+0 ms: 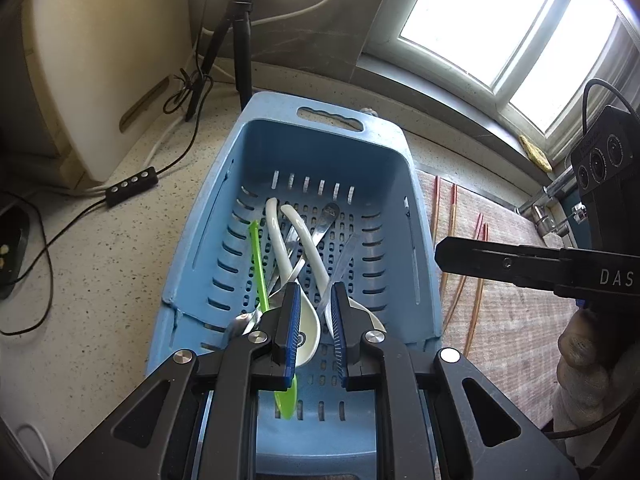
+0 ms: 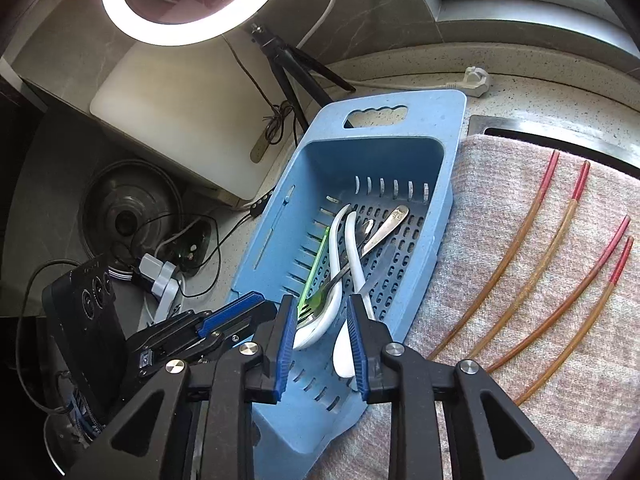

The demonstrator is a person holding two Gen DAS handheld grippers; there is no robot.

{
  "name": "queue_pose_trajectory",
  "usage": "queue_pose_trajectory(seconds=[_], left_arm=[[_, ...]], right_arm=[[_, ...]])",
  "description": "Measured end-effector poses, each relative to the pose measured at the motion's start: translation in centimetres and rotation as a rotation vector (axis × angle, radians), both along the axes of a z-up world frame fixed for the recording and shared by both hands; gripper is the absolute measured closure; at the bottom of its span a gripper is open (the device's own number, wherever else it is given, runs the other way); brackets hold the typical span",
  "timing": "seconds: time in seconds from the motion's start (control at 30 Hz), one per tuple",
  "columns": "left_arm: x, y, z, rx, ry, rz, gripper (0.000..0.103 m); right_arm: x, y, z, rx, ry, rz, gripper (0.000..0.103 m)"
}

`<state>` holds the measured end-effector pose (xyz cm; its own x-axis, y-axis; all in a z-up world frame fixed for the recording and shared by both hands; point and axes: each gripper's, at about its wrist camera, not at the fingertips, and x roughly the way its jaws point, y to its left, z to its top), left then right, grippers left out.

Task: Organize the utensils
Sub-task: 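Withdraw the left tool from the drainer back over the chopsticks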

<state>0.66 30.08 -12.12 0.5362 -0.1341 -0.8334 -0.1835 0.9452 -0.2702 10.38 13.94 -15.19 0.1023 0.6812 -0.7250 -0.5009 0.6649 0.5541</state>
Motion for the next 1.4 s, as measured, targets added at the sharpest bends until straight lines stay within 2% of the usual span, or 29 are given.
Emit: queue_pose_trajectory(seconds=[0.17, 0.43, 0.53, 0.73, 0.97, 1.2, 1.4], left_arm=[[-0.2, -1.0, 0.7, -0.005, -0.017, -0.004, 0.089], [0.1, -3.9, 1.7, 0.005, -0.038, -0.039, 0.089], [0.3, -5.4, 2.0, 0.004, -0.046, -0.065, 0.089], [1.3, -9.0, 2.2, 0.004, -0.052, -0.148, 0.089], [4.2, -14.2, 1.4, 0.054, -0.003, -0.313, 0.089], [7.7, -18.4, -0.2, 0.105, 0.081, -0.484, 0.089], [10.6, -20.0, -2.2, 0.13, 0.161, -0.568, 0.089]], right_arm=[[0.4, -2.2, 0.5, 0.019, -0.044, -0.041, 0.063], [1.0, -6.3, 1.8, -0.022, -0.172, -0.088, 0.062], [1.5, -8.4, 2.1, -0.03, -0.192, -0.11, 0.06], [2.7, -12.6, 1.5, -0.085, -0.18, -0.138, 0.06], [2.9, -17.2, 0.5, -0.131, -0.161, -0.19, 0.06], [2.9, -21.5, -0.3, -0.107, -0.102, -0.272, 0.061], [2.8, -24.8, -1.2, -0.077, -0.052, -0.35, 0.061]])
